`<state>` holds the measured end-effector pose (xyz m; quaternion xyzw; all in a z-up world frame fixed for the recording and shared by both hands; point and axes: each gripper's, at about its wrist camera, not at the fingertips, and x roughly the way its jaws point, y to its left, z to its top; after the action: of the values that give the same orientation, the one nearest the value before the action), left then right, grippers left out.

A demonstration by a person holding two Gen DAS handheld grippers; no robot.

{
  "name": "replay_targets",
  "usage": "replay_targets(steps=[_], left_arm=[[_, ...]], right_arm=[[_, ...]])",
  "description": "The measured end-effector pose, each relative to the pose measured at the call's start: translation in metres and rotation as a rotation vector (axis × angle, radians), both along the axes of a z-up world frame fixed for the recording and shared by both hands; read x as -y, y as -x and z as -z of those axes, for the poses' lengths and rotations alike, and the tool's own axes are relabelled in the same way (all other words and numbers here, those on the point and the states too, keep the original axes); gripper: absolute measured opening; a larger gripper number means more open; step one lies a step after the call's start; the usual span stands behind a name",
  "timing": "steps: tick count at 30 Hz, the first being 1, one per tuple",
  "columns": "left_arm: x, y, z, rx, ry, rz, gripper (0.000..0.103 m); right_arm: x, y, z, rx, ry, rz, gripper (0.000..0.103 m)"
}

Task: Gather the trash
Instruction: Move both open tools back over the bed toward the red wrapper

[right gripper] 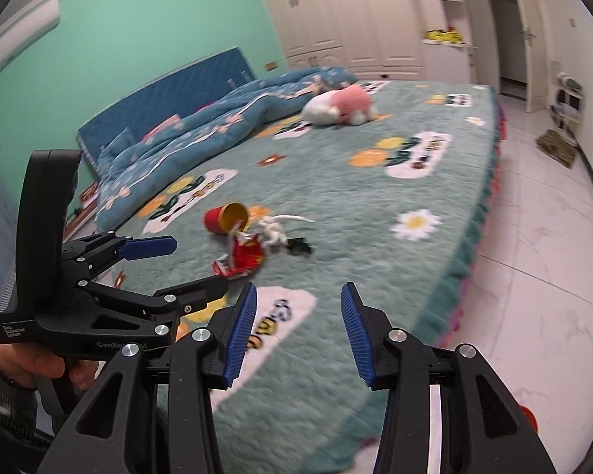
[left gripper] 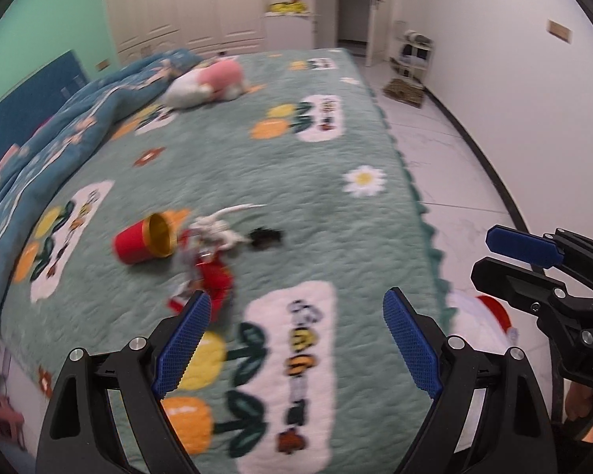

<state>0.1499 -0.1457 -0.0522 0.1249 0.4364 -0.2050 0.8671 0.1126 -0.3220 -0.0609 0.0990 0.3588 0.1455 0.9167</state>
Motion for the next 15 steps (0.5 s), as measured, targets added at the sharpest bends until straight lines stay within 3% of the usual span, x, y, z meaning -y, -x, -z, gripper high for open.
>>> replay_targets(steps=[5, 8, 15], left_arm=[[-0.036, -0.026, 0.004, -0.018, 0.005, -0.081, 0.088], [-0.052, -0.041, 0.01, -0.031, 0.012, -0.122, 0.096], [-0.072, -0.073, 0.025, -0.061, 0.011, -0.172, 0.096]], right_arm=[[-0.028, -0.036, 0.007, -0.032, 0.003, -0.056, 0.045], [-0.044, -0.057, 0.011, -0.047, 0.011, -0.092, 0.045], [-0.063, -0.098, 0.025, -0.082, 0.018, -0.139, 0.045]])
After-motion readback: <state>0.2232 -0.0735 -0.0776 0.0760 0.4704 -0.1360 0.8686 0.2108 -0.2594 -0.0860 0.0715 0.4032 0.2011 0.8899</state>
